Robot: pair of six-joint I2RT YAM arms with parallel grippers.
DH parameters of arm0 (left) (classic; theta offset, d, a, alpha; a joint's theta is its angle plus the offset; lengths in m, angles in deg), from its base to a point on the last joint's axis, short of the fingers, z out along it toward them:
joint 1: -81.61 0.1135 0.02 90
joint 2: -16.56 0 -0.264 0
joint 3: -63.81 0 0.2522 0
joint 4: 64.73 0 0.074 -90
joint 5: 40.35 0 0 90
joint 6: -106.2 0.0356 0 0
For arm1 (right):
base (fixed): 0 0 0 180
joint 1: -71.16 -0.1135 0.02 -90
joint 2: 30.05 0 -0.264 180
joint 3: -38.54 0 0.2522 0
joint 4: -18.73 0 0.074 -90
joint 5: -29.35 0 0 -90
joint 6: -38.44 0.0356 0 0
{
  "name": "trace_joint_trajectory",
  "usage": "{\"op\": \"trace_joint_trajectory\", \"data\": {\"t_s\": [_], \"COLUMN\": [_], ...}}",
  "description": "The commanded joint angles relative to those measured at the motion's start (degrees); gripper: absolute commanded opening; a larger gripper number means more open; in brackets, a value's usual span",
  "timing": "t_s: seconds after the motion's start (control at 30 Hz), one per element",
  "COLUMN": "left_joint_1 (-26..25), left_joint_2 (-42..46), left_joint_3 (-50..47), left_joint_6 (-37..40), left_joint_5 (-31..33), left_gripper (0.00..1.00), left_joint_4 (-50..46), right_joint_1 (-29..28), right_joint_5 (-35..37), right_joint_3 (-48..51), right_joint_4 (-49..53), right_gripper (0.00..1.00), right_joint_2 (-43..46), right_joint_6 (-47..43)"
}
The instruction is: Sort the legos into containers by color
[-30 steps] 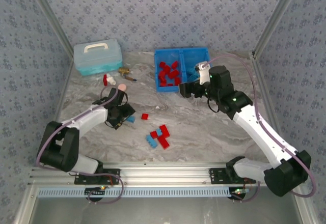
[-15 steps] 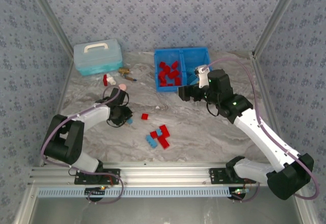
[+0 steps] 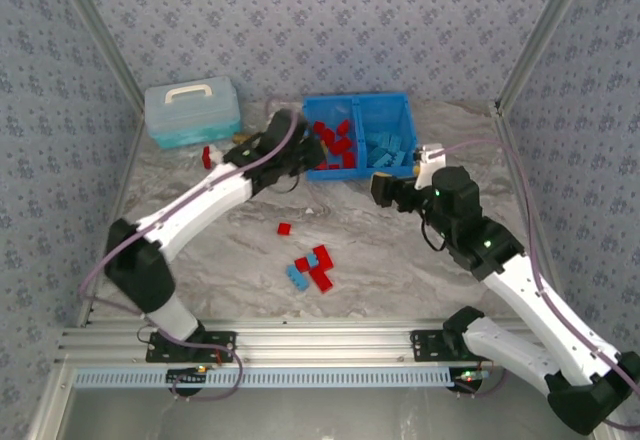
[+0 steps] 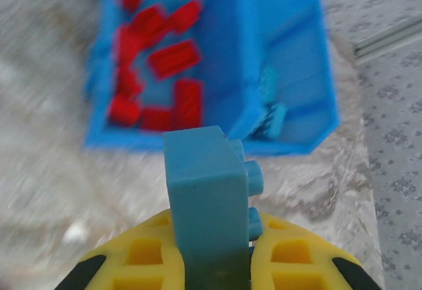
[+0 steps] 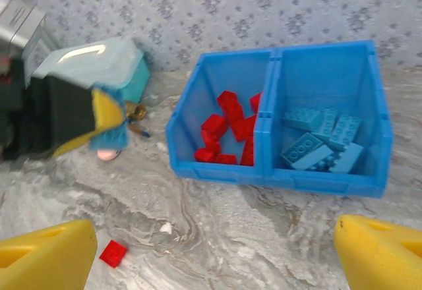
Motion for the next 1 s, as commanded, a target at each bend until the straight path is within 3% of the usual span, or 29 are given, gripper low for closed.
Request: {"op": "trace_joint_trajectory", "data": {"t_s": [0.0, 0.17, 0.33, 0.53, 0.67, 0.8, 0.97], "left_joint_1": [-2.6, -3.6, -5.2, -6.2, -6.3, -6.3, -6.6], "left_joint_2": [-12.4, -32.5, -44.4, -50.2, -52.6, -51.6, -48.1], "left_joint_3": [11.5, 40.2, 57.1, 61.3, 64.0, 64.1, 64.1], "left_joint_6": [11.4, 16.3, 20.7, 25.5, 27.1, 26.9, 26.5], "left_joint_5": [6.8, 7.2, 7.5, 12.0, 15.2, 15.0, 13.9], "left_gripper": [0.04, 0.02, 0.08, 0.18, 0.28, 0.41, 0.48], "left_joint_4": [-0.9, -10.2, -9.6, -4.0, -5.3, -6.0, -7.7], "right_joint_1": [-0.4, -0.8, -1.0, -1.0, -1.0, -1.0, -1.0], "right_joint_5": [5.0, 6.0, 6.4, 5.7, 5.3, 5.7, 5.9], "right_joint_3": [1.6, 3.2, 4.5, 4.3, 4.2, 4.3, 3.9], "right_joint_4": [1.6, 6.7, 8.1, 7.8, 7.5, 7.9, 9.1], "right_gripper": [0.95, 0.95, 0.95, 0.96, 0.96, 0.96, 0.96], "right_joint_2": [2.8, 6.0, 8.4, 8.4, 8.3, 8.3, 8.4], "right_joint_6": [3.0, 4.1, 4.4, 3.7, 3.7, 3.5, 4.0]}}
